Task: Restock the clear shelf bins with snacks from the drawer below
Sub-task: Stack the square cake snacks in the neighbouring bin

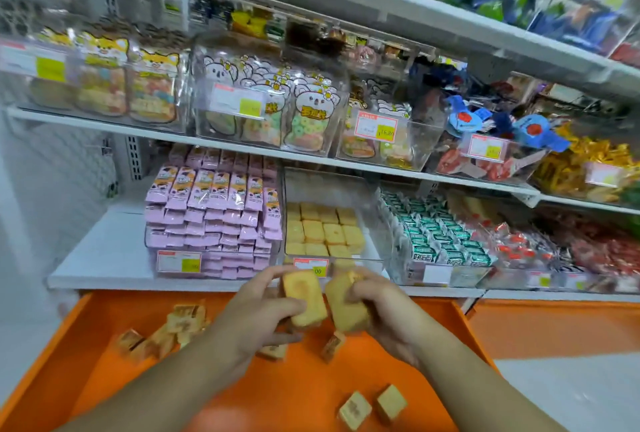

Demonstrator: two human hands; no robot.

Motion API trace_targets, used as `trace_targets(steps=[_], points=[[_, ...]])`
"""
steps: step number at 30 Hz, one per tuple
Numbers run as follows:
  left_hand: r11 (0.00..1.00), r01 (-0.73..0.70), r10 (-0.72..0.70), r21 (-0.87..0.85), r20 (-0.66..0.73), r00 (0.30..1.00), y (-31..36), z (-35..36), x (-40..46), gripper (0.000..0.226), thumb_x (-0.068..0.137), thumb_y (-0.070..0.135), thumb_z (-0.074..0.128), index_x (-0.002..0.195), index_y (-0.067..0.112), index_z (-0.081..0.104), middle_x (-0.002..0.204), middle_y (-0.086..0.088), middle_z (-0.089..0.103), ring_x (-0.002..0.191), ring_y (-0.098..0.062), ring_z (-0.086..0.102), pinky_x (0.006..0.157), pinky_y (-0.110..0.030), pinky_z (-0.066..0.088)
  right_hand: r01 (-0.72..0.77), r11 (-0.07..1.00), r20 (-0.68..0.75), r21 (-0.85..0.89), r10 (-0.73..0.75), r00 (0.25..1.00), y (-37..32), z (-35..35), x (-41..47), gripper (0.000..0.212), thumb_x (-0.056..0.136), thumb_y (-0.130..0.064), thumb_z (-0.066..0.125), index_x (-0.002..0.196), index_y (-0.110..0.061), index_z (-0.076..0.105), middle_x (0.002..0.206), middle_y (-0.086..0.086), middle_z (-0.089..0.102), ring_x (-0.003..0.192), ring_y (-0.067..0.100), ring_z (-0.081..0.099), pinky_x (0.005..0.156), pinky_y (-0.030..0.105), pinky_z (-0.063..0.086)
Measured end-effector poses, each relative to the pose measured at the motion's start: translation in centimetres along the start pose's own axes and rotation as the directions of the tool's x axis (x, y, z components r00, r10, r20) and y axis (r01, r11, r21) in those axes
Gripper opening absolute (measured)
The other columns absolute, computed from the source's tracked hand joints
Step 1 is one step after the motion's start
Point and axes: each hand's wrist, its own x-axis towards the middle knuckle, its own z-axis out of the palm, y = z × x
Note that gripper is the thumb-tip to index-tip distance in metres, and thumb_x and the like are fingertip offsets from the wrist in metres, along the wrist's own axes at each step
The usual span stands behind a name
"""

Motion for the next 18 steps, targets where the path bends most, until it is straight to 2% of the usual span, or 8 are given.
trace_targets(steps=[3, 5, 6, 8, 9, 12, 15, 18], points=[[0.998, -0.053, 0.056, 0.044, -0.058, 0.997, 1.0, 1.1, 2.2, 0.036, 0.093, 0.005, 0.073, 0.117, 0.032, 0.068, 0.112, -0.008, 0.075, 0.092, -0.032, 0.078, 0.083, -0.056, 0.063, 0.1, 0.994, -0.15, -0.034, -0.104, 0.983, -1.7, -2.2, 2.6, 0.035, 0.078, -0.013, 0.064, 0.11, -0.004, 0.071, 0.096, 0.018, 0.069, 0.081, 0.031, 0.062, 0.062, 0.04, 0.049], [0.986, -0.104, 0.114, 0.134, -0.075, 0.991, 1.8, 2.6, 4.3, 0.028, 0.094, 0.02, 0.076, 0.108, 0.044, 0.07, 0.112, 0.0, 0.075, 0.096, -0.024, 0.076, 0.082, -0.05, 0.064, 0.171, 0.978, -0.276, -0.121, -0.199, 0.94, -2.5, -4.4, 4.4, 0.024, 0.085, -0.015, 0.069, 0.108, -0.013, 0.071, 0.1, 0.014, 0.076, 0.085, 0.032, 0.071, 0.074, 0.052, 0.06], [0.977, -0.126, 0.14, 0.169, -0.069, 0.988, 2.2, 3.5, 5.7, 0.026, 0.094, 0.023, 0.076, 0.105, 0.045, 0.069, 0.11, 0.002, 0.074, 0.097, -0.021, 0.075, 0.079, -0.044, 0.065, 0.204, 0.961, -0.325, -0.185, -0.256, 0.91, -2.8, -5.5, 5.2, 0.024, 0.087, -0.017, 0.072, 0.111, -0.019, 0.071, 0.101, 0.008, 0.077, 0.089, 0.029, 0.074, 0.083, 0.055, 0.062], [0.963, -0.165, 0.185, 0.214, -0.079, 0.98, 3.0, 5.4, 9.0, 0.022, 0.094, 0.021, 0.076, 0.109, 0.034, 0.068, 0.106, 0.002, 0.074, 0.093, -0.017, 0.072, 0.063, -0.025, 0.061, 0.244, 0.932, -0.398, -0.269, -0.338, 0.853, -3.1, -7.7, 6.6, 0.03, 0.089, -0.021, 0.076, 0.117, -0.028, 0.068, 0.104, -0.001, 0.075, 0.093, 0.022, 0.074, 0.091, 0.054, 0.06], [0.952, -0.183, 0.212, 0.245, -0.096, 0.973, 3.7, 6.2, 10.3, 0.021, 0.093, 0.019, 0.077, 0.11, 0.029, 0.067, 0.103, 0.003, 0.074, 0.09, -0.014, 0.071, 0.058, -0.022, 0.058, 0.267, 0.925, -0.426, -0.271, -0.364, 0.829, -3.4, -8.4, 7.0, 0.033, 0.09, -0.02, 0.078, 0.119, -0.029, 0.067, 0.104, -0.003, 0.074, 0.092, 0.02, 0.073, 0.091, 0.052, 0.06], [0.893, -0.228, 0.297, 0.387, -0.128, 0.946, 4.5, 8.7, 15.5, 0.025, 0.087, 0.02, 0.083, 0.105, 0.024, 0.068, 0.097, 0.007, 0.072, 0.087, -0.008, 0.067, 0.07, -0.024, 0.054, 0.317, 0.914, -0.478, -0.251, -0.402, 0.781, -4.1, -10.7, 8.2, 0.034, 0.089, -0.013, 0.078, 0.118, -0.028, 0.066, 0.099, -0.004, 0.072, 0.088, 0.021, 0.072, 0.087, 0.049, 0.061], [0.843, -0.22, 0.309, 0.491, -0.108, 0.945, 3.9, 10.5, 20.4, 0.029, 0.086, 0.017, 0.084, 0.108, 0.015, 0.066, 0.085, 0.005, 0.065, 0.073, -0.005, 0.059, 0.054, -0.008, 0.041, 0.339, 0.92, -0.519, -0.196, -0.391, 0.76, -4.1, -12.8, 9.1, 0.035, 0.089, -0.011, 0.077, 0.12, -0.023, 0.067, 0.104, 0.003, 0.073, 0.09, 0.024, 0.073, 0.084, 0.049, 0.062], [0.772, -0.22, 0.292, 0.597, -0.025, 0.956, 2.8, 11.6, 24.1, 0.033, 0.086, 0.011, 0.083, 0.113, 0.007, 0.064, 0.082, 0.001, 0.061, 0.069, -0.006, 0.054, 0.053, -0.006, 0.039, 0.338, 0.935, -0.533, -0.11, -0.342, 0.774, -3.7, -14.3, 9.6, 0.036, 0.089, -0.007, 0.076, 0.121, -0.021, 0.066, 0.109, 0.007, 0.072, 0.092, 0.028, 0.074, 0.082, 0.053, 0.063]])
